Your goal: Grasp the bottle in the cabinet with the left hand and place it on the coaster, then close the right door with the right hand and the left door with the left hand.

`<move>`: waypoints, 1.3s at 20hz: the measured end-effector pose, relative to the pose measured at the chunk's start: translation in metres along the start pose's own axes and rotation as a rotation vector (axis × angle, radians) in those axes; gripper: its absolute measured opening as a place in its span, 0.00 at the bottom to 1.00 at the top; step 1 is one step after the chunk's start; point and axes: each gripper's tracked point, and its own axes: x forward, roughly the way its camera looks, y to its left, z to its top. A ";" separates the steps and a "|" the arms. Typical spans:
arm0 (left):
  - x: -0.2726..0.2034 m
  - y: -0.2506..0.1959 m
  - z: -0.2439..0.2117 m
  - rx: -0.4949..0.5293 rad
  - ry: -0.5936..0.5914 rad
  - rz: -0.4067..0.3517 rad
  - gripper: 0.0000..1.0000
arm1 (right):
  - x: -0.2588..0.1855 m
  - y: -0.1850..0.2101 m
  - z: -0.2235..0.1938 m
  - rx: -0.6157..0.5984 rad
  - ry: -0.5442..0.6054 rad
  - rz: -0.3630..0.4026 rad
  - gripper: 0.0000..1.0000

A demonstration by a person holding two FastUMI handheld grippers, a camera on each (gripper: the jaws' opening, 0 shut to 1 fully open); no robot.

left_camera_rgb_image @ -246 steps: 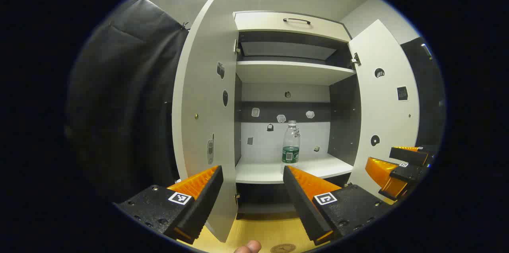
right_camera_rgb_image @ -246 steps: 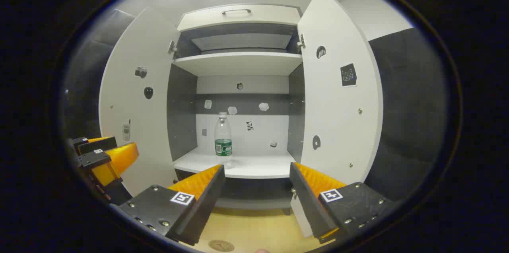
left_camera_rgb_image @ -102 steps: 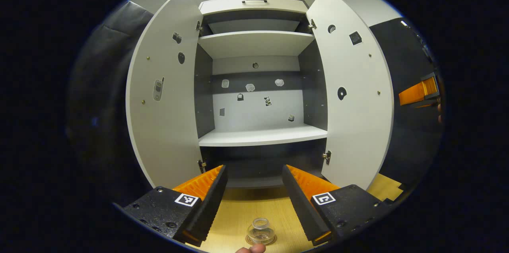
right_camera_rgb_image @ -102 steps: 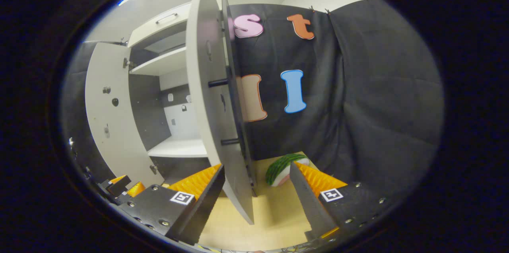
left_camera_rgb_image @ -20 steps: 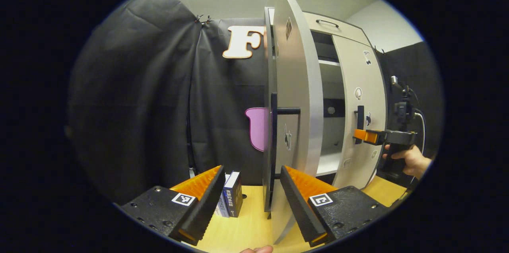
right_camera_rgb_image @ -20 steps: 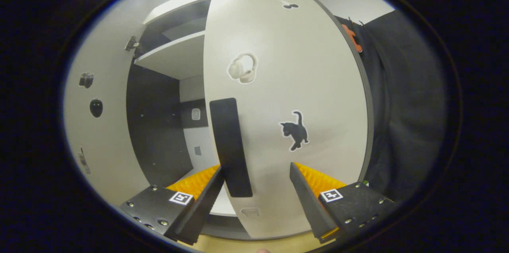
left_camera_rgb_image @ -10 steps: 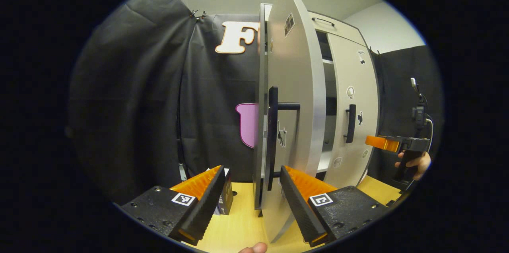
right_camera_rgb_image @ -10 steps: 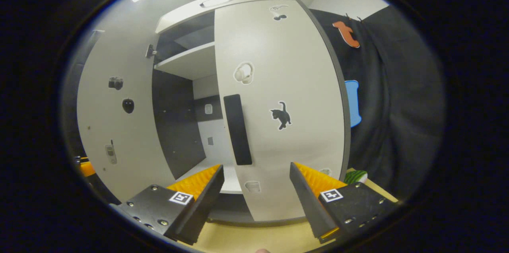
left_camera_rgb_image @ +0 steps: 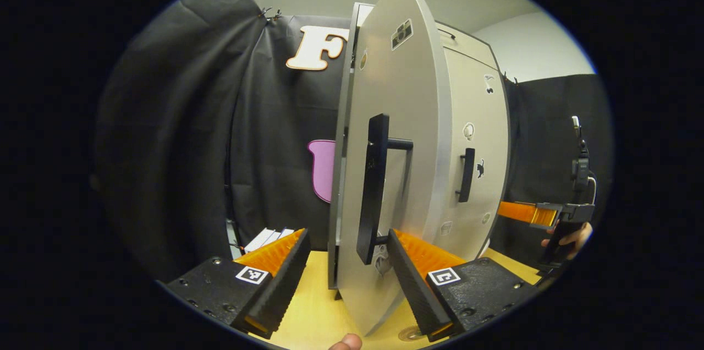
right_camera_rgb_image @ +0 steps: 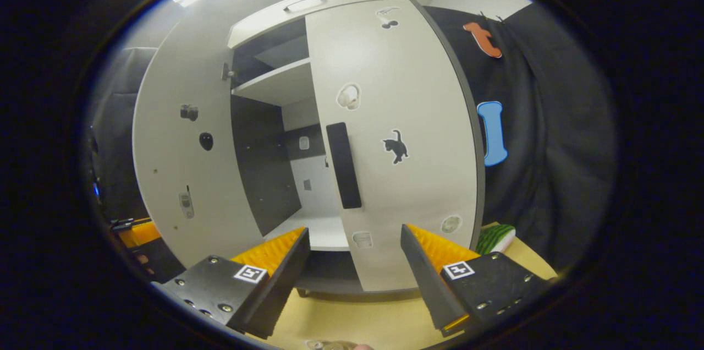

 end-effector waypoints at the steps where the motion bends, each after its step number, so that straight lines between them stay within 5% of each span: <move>1: 0.001 -0.004 0.001 0.010 -0.002 -0.001 0.90 | -0.002 0.000 -0.004 0.005 0.013 0.008 1.00; 15: 0.034 -0.063 -0.003 0.083 -0.009 -0.028 0.85 | -0.042 -0.032 -0.023 0.010 0.078 -0.019 0.97; 21: 0.079 -0.102 -0.010 0.076 0.010 -0.048 0.99 | -0.059 -0.060 -0.025 0.023 0.090 -0.065 0.97; 26: 0.119 -0.124 -0.013 0.068 0.009 -0.042 0.99 | -0.069 -0.086 -0.022 0.017 0.087 -0.107 0.97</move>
